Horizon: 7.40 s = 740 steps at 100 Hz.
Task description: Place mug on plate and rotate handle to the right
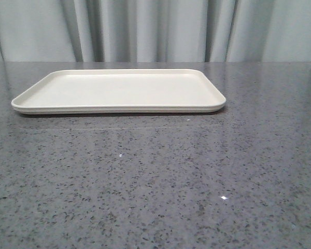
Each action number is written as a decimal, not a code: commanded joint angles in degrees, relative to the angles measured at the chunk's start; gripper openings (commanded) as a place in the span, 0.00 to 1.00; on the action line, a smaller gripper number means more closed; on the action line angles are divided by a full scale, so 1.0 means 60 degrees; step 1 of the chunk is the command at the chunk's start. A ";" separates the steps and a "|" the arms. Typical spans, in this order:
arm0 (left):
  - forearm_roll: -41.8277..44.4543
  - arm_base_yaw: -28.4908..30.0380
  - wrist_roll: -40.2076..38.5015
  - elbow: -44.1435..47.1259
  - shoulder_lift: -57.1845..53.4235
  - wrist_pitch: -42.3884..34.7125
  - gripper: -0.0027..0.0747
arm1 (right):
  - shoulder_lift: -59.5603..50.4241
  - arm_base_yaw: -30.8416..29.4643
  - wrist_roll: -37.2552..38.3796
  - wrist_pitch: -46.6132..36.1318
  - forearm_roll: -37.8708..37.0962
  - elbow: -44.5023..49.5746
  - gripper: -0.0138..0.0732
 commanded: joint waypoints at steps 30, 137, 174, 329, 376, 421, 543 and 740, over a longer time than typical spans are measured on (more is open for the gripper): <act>-0.0012 0.0019 -0.0069 0.0113 -0.0024 -0.0769 0.01 | -0.0086 0.0022 -0.0050 -0.0797 -0.0076 -0.0009 0.08; -0.2150 0.0019 -0.0069 -0.4242 0.1594 0.3876 0.01 | 0.0636 0.0022 -0.0050 0.1862 0.0043 -0.3283 0.08; -0.2149 0.0019 -0.0069 -0.8698 0.5450 0.8478 0.01 | 0.3089 0.0022 -0.0050 0.5600 0.0194 -0.6266 0.08; 0.0617 0.0091 -0.0626 -1.0275 0.9531 1.0114 0.77 | 0.5249 0.0022 -0.0050 0.6533 0.0985 -0.7567 0.76; 0.0619 0.0091 -0.0626 -1.0275 1.1184 0.9983 0.76 | 0.5249 0.0022 -0.0050 0.6533 0.0985 -0.7567 0.76; 0.0461 0.0091 -0.0626 -1.0275 1.1322 0.9966 0.13 | 0.5249 0.0022 -0.0050 0.6456 0.0985 -0.7567 0.76; -0.4867 -0.0178 0.1489 -1.5310 1.4446 0.9604 0.01 | 0.5249 0.0022 -0.0050 0.6095 0.0985 -0.7567 0.76; -0.5330 -0.2066 0.1489 -1.7515 1.7983 1.0164 0.01 | 0.5249 0.0022 -0.0050 0.5910 0.0985 -0.7567 0.76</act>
